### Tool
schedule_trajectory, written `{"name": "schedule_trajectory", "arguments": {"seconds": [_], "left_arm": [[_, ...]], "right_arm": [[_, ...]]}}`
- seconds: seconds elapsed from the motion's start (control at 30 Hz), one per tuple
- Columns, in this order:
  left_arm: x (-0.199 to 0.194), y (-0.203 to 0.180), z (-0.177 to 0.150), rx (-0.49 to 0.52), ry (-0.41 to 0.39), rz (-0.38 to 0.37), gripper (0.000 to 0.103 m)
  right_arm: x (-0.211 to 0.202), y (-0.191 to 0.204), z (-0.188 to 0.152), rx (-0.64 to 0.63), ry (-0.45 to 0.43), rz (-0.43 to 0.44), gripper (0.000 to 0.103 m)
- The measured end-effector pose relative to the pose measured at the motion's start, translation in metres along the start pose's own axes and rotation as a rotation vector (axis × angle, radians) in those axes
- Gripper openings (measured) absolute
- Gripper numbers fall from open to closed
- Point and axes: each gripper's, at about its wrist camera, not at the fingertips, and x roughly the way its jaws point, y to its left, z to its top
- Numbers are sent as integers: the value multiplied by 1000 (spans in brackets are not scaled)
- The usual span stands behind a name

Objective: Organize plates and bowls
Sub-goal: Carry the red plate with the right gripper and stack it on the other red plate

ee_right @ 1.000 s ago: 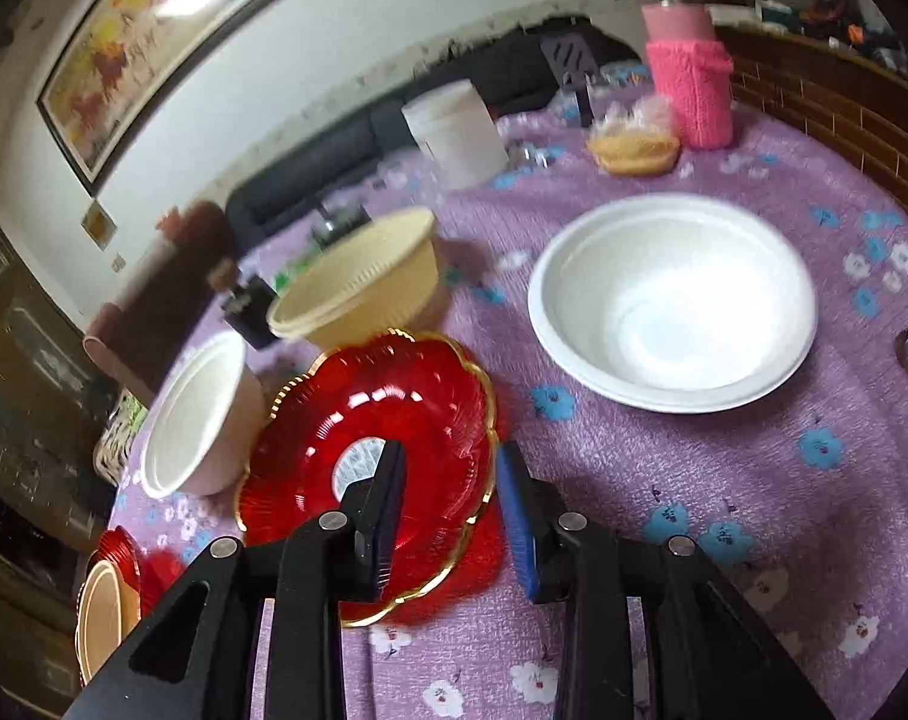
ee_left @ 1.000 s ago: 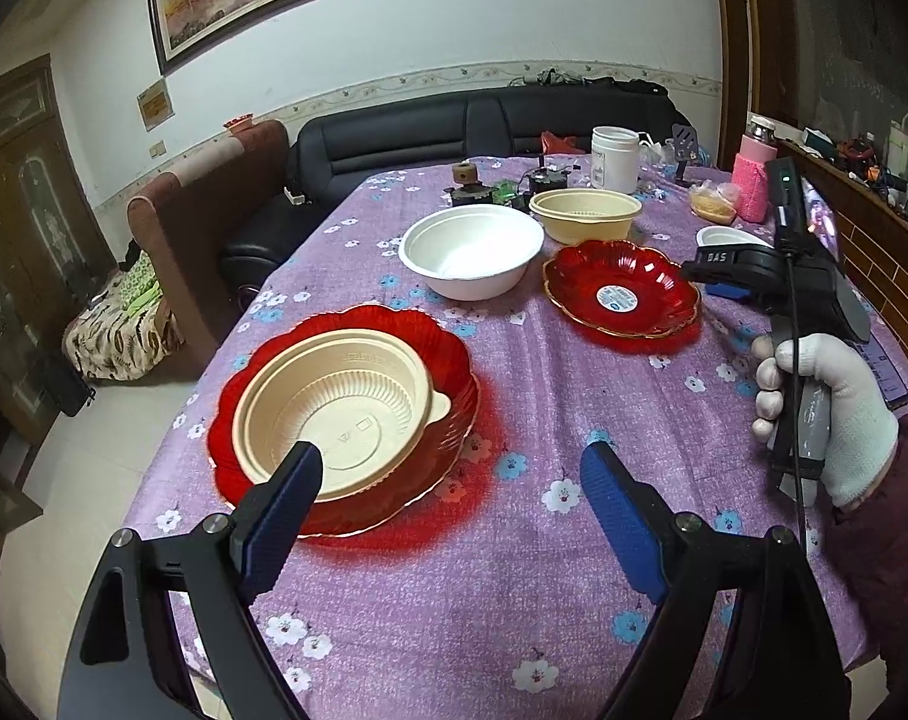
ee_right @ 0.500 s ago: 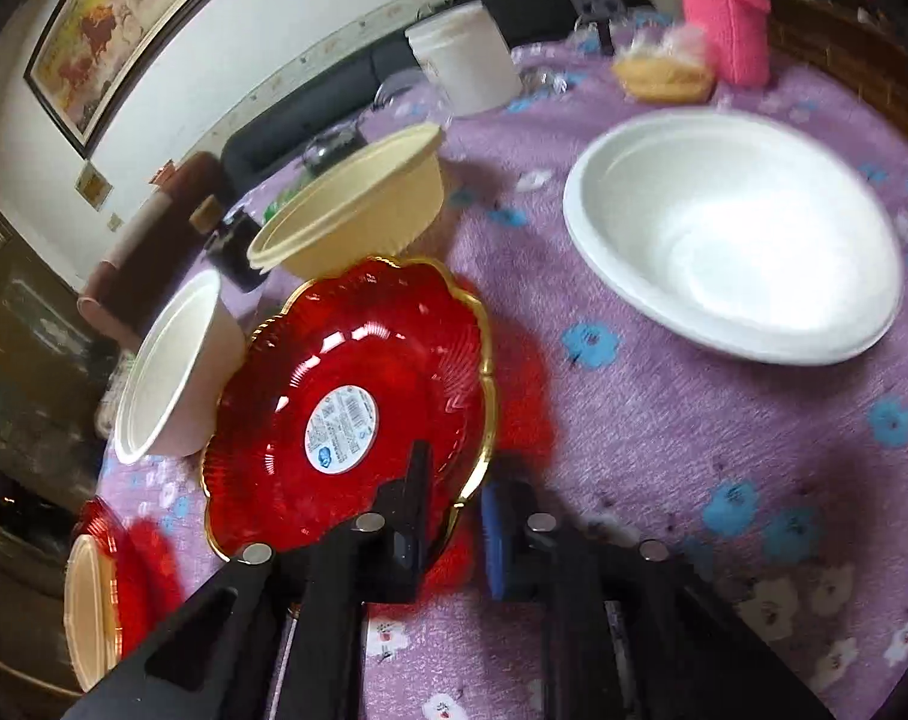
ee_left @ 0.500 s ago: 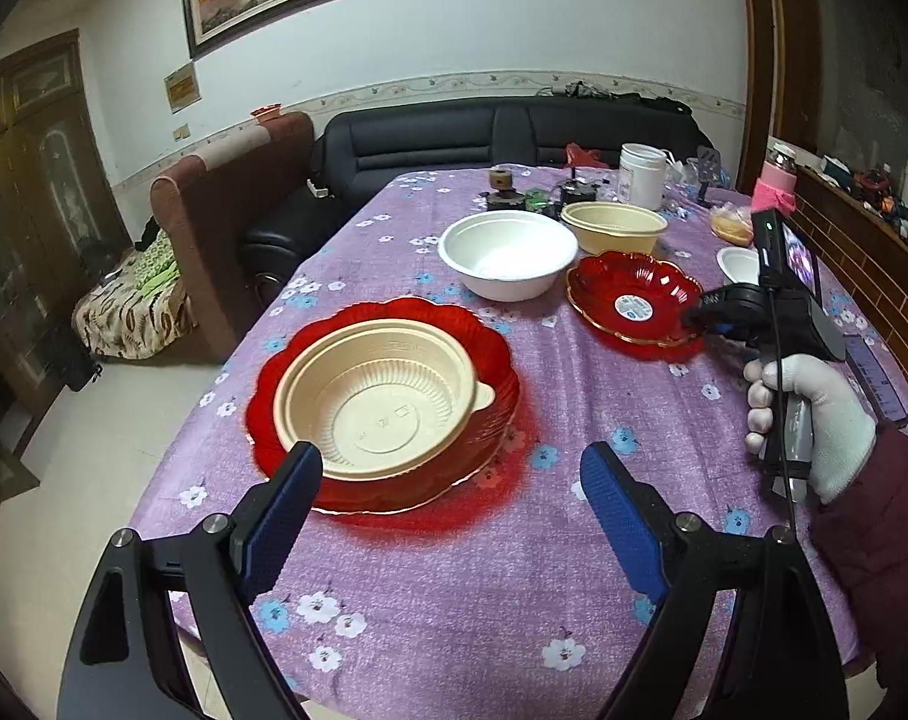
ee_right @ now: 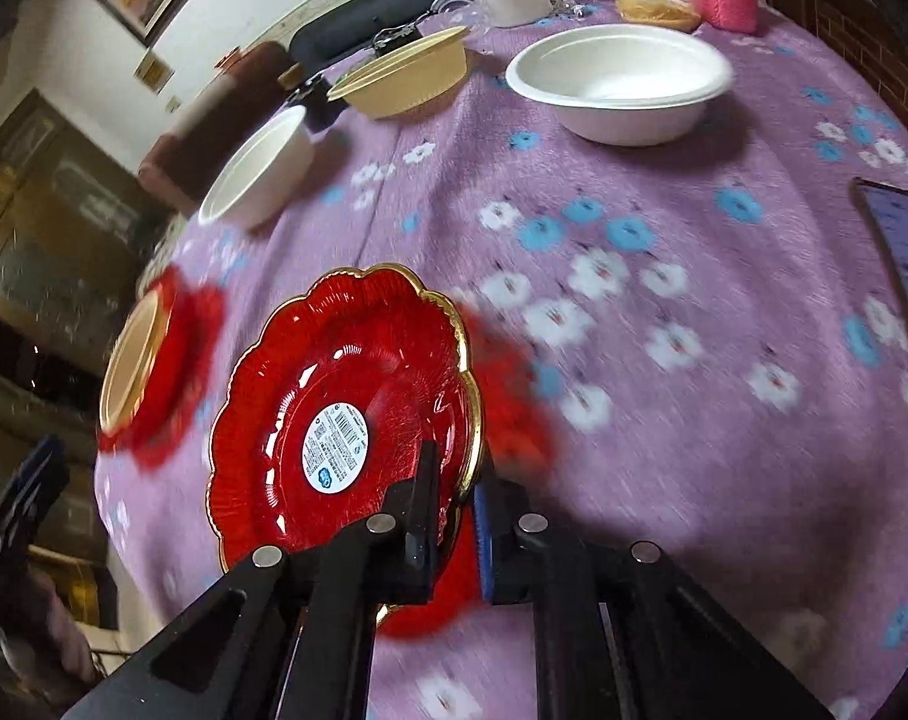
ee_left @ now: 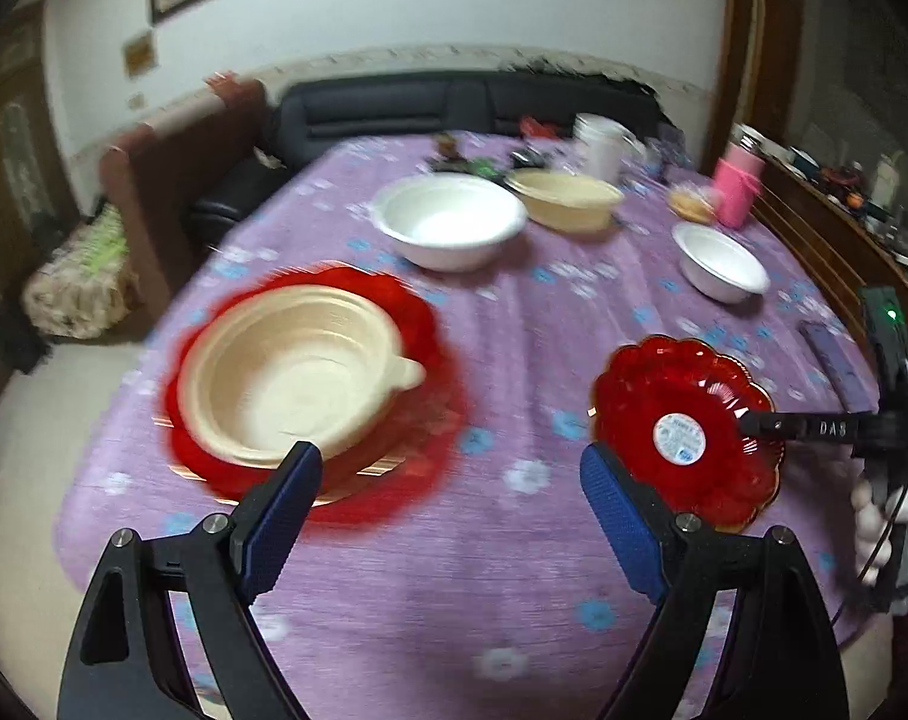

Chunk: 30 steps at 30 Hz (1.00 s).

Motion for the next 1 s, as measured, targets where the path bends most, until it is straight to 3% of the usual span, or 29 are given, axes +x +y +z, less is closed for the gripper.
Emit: {"name": "schedule_trajectory", "arguments": {"seconds": [0.17, 0.3, 0.5, 0.57, 0.63, 0.7, 0.87, 1.0], "left_arm": [[19, -37, 5, 53, 43, -80, 87], [39, -57, 9, 87, 73, -80, 87], [90, -72, 7, 66, 209, -128, 87], [104, -76, 6, 54, 245, -154, 75], [114, -84, 4, 60, 281, -180, 43], [113, -91, 3, 81, 263, -177, 35], [105, -88, 4, 60, 261, -195, 35], [81, -70, 7, 19, 209, -184, 35]], "right_arm": [[-13, 2, -9, -67, -79, -76, 13], [-11, 0, -12, -62, -104, -79, 13], [-6, -7, -16, -38, -122, -53, 14], [-5, -7, -17, -38, -132, -47, 14], [-5, -6, -19, -45, -140, -45, 14], [-5, -4, -20, -62, -145, -43, 13], [-12, -2, -22, -64, -172, -39, 12], [-20, 19, -18, -95, -202, -24, 12]]}}
